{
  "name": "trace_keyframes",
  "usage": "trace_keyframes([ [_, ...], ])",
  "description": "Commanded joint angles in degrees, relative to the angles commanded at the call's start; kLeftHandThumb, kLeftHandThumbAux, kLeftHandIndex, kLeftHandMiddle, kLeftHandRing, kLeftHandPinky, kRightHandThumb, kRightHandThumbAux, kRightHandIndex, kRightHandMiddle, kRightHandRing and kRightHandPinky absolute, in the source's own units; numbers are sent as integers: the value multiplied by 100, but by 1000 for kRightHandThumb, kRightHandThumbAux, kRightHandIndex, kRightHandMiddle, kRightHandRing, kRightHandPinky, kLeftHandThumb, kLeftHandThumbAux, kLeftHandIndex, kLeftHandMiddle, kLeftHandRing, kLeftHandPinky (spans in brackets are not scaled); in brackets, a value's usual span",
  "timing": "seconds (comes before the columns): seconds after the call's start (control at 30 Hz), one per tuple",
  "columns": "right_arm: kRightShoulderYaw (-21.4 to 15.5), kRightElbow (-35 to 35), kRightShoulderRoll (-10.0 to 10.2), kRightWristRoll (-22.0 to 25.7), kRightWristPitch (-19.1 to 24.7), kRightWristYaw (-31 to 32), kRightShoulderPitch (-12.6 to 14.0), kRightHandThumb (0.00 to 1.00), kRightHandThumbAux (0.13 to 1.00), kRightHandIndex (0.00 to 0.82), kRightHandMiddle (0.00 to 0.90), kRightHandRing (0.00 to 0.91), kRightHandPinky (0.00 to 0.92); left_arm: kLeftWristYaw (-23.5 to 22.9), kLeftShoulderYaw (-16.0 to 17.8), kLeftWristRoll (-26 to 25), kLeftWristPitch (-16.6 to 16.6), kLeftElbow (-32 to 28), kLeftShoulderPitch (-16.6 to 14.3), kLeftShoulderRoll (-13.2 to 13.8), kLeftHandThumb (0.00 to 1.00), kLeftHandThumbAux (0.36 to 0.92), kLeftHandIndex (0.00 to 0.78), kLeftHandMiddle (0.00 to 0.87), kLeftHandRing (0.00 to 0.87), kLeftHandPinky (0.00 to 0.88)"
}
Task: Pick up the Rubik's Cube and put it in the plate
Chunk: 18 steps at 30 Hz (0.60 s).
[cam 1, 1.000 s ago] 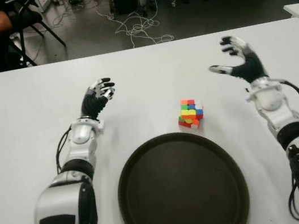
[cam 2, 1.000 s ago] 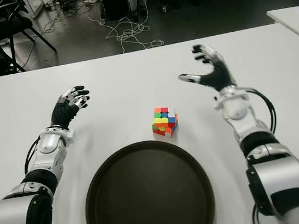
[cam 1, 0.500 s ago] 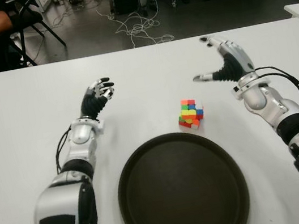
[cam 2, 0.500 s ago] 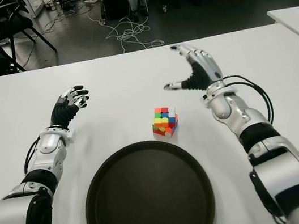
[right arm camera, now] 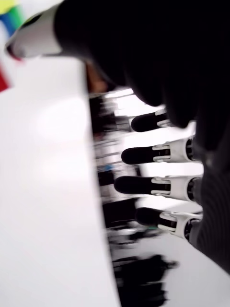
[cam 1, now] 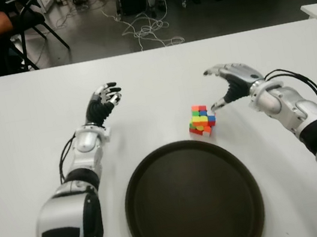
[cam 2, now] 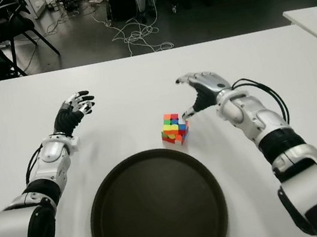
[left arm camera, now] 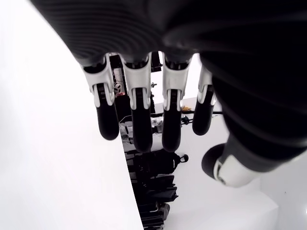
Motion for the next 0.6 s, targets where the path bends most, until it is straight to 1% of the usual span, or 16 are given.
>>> trace_keyframes([
  [0.27, 166, -921, -76, -156, 600, 609, 260, 0, 725, 188, 201, 206, 185, -25, -3, -1, -49, -8, 6, -2, 48, 666, 237, 287, 253, 244],
  [0.33, 177, -1372, -110, -223, 803, 785, 384, 0, 722, 182, 197, 205, 186, -21, -3, 0, -36, -5, 4, 0, 46, 666, 232, 284, 251, 242],
  [0.47, 104, -2480, -238, -338, 1253, 1229, 719, 0, 718, 160, 180, 189, 169, -28, 11, -15, -33, -2, 6, -6, 46, 669, 232, 284, 253, 248],
  [0.53, 62, -2821, -296, -380, 1397, 1401, 818, 0, 723, 155, 175, 185, 171, -42, 28, -35, -31, -1, -1, -10, 49, 669, 239, 288, 256, 250],
  [0.6, 36, -2962, -320, -415, 1470, 1481, 872, 0, 730, 156, 176, 186, 178, -51, 38, -45, -27, 1, -5, -11, 51, 670, 243, 290, 257, 245],
])
